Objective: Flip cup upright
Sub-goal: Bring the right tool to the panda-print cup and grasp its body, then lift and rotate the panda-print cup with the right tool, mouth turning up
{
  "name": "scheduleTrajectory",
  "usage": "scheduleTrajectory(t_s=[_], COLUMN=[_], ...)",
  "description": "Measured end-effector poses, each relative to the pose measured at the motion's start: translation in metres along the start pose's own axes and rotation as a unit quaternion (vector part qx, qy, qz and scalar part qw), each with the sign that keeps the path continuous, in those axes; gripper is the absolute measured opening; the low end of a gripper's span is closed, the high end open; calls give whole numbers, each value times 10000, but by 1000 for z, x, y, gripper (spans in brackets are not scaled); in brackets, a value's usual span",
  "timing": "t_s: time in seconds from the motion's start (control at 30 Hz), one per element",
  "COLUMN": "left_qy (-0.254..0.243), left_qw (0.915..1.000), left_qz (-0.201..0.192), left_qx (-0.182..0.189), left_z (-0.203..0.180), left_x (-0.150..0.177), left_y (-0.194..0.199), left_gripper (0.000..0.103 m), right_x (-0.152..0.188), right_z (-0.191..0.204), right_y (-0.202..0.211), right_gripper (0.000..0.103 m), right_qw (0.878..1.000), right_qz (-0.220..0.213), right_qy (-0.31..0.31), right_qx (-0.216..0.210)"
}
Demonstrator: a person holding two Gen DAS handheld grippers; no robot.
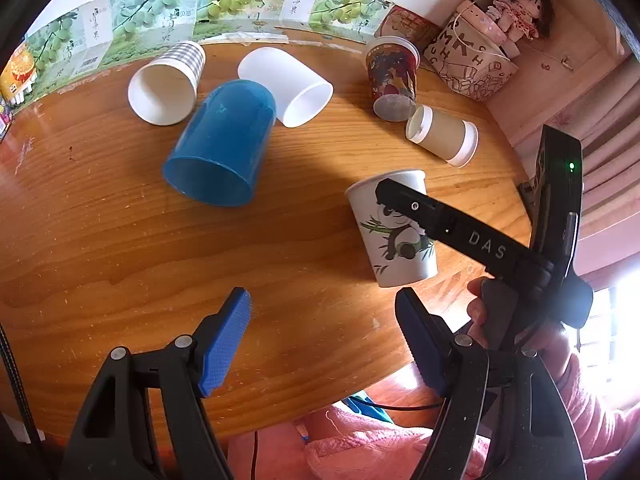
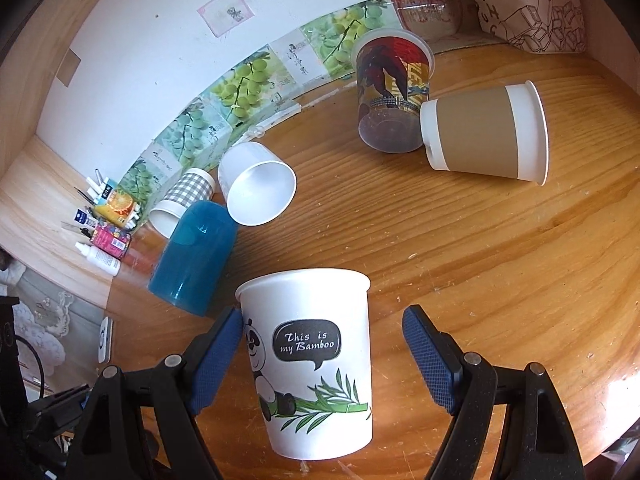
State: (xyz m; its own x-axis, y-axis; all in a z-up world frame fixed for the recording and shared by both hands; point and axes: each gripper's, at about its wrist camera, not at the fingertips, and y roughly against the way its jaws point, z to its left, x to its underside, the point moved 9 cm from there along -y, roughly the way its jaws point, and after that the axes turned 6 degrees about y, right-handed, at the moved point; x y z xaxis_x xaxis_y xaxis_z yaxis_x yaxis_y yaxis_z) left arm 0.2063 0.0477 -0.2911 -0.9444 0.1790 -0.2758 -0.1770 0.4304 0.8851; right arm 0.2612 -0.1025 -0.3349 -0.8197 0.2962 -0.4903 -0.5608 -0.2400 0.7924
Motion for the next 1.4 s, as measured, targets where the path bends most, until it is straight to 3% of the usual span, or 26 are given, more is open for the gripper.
scheduleTrajectory(t_s=[0.57,0.63,1.17,1.4], left_qy=[-19,-28,-370,-377], left_qw=[9991,9991,9974,9971], left_qz=[-263,-269,-529,-608], left_qx=[328,334,332,250], left_z=[33,35,28,29], left_x=[-29,-32,-42,-43], left_y=[15,16,32,37], left_gripper=[78,78,78,78], right_x=[-11,-12,-39,-35], right_z=[14,17,39,48], right_y=[-21,-23,14,23], right_gripper=[82,76,76,76], right_qw=[9995,9996,9960,9933], right_qz=[251,217,-566,-632], right_qy=[41,30,570,851], right_qx=[199,188,400,459])
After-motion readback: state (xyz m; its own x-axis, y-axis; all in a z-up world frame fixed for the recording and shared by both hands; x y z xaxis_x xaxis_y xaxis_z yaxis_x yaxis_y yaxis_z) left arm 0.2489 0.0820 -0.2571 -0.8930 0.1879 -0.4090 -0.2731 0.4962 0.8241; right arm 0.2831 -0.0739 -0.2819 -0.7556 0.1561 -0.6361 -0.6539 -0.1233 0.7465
